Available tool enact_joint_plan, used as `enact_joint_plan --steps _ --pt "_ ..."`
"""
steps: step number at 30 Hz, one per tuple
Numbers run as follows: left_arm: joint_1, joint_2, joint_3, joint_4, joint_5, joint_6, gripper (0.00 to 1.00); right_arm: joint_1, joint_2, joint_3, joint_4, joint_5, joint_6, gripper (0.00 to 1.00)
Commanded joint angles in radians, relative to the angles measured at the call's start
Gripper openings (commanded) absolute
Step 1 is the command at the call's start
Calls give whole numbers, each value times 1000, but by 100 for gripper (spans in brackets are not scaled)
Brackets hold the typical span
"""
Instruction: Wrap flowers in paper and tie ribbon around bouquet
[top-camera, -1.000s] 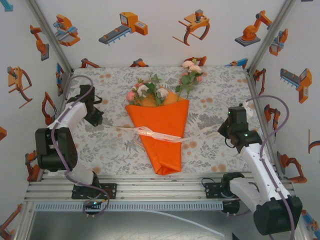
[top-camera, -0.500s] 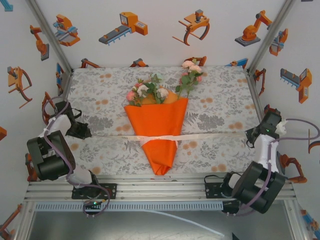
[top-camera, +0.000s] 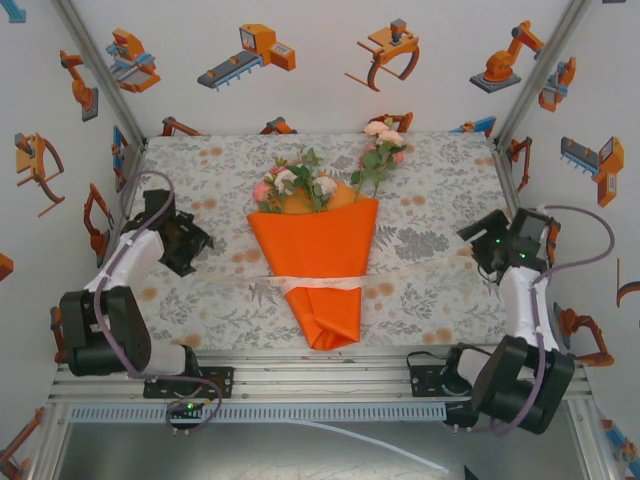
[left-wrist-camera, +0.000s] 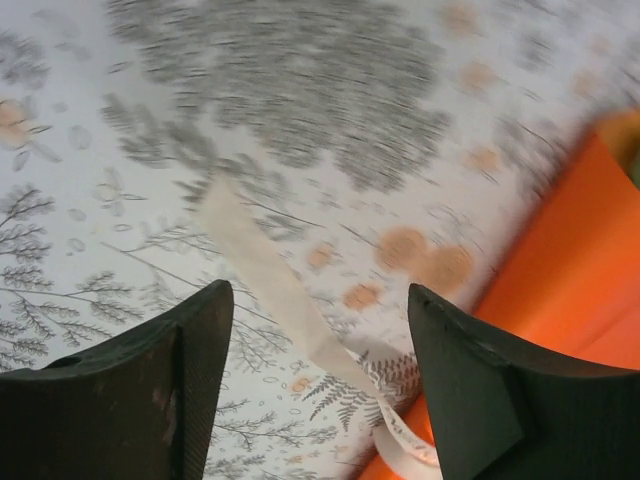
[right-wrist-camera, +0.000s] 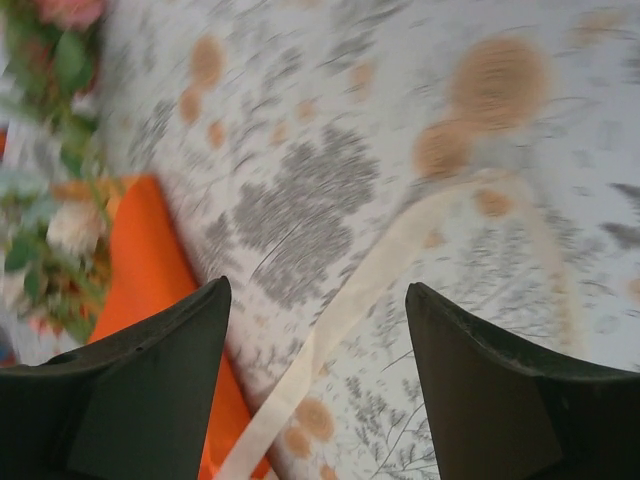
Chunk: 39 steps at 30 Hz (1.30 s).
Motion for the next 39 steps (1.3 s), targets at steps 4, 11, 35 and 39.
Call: enact_joint_plan --steps 4,11,35,39 --pt "-352 -112 101 -29 -123 493 69 347 -118 -76 48 -137 -162 65" --pt "-569 -215 11 -51 -48 1037 81 731 -197 -273 276 -15 -555 74" --pt "-537 -308 -97 20 -31 1323 100 920 -253 -517 615 362 -662 75" --pt "-535 -305 -83 13 -43 1324 100 926 -118 -516 709 441 -643 71"
